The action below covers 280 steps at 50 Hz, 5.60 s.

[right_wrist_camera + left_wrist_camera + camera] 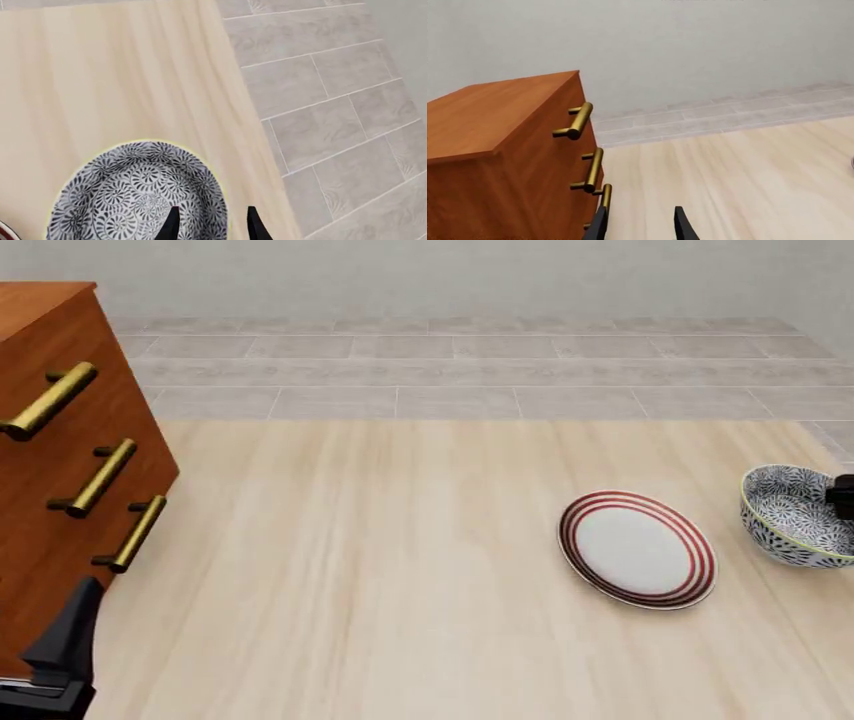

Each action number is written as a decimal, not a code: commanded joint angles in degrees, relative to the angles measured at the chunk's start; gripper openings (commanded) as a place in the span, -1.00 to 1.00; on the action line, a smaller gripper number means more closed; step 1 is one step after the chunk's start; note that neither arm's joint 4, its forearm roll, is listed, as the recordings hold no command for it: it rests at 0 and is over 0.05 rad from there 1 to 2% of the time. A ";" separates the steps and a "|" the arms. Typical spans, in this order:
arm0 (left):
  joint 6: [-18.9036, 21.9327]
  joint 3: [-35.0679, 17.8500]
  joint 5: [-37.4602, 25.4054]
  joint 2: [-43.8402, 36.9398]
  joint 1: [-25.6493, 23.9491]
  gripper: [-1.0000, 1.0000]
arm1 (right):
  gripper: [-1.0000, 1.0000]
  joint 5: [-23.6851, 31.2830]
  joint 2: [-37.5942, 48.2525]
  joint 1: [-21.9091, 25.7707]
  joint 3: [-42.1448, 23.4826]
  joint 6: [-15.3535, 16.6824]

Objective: Put the bowl on top of the cabinet.

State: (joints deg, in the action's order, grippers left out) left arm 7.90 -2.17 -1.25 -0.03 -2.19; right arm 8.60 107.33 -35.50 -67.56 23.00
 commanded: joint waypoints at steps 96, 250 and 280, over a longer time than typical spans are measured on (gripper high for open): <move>-1.38 -4.70 -4.03 0.02 -2.97 1.00 | -1.00 3.83 -25.53 10.54 6.30 -10.48; -7.51 -31.43 18.21 -51.63 -42.47 1.00 | -1.00 -8.97 -41.26 57.60 21.60 -14.41; -8.39 -36.40 24.72 -65.95 -40.56 1.00 | -1.00 -8.17 -42.12 59.23 21.76 -15.16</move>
State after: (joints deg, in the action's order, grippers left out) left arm 0.10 -37.15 21.91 -62.01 -42.53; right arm 0.38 65.49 23.21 -45.62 8.22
